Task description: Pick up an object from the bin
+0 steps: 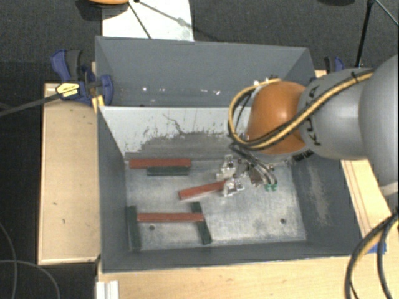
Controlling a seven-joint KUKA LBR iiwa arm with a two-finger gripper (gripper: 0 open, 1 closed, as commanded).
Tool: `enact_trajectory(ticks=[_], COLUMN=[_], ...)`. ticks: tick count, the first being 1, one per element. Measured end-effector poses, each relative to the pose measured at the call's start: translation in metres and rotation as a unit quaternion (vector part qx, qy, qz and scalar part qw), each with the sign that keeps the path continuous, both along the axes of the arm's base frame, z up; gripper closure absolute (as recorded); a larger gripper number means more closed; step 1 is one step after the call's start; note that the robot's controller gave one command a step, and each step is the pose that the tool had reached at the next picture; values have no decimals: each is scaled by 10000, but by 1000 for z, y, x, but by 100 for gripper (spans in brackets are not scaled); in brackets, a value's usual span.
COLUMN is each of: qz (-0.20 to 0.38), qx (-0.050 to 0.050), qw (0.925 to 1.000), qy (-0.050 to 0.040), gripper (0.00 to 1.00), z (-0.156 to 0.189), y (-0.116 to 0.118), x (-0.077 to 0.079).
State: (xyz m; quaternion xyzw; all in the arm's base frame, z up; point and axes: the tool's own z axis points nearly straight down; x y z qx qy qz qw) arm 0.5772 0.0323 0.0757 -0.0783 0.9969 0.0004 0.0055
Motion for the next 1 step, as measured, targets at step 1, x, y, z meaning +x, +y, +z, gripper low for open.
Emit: enact_trajectory(ticks=[1], qz=[-78], qx=[-4], qw=[10000], qy=[26], gripper=[100], z=[146], y=[9], x=[14])
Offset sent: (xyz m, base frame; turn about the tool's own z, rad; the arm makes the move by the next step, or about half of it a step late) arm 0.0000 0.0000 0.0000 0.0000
